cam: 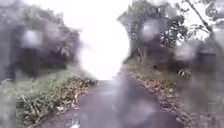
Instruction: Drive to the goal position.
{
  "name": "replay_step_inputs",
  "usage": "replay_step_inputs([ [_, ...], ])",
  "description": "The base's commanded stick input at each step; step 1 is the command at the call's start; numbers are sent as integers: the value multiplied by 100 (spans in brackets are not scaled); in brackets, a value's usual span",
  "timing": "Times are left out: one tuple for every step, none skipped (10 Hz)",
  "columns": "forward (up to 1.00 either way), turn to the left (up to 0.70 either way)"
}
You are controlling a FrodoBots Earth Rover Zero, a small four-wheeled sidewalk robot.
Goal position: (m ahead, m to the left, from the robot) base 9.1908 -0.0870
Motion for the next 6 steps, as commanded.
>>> replay_step_inputs([
  [85,0],
  [85,0],
  [85,0],
  [85,0],
  [85,-2],
  [85,-7],
])
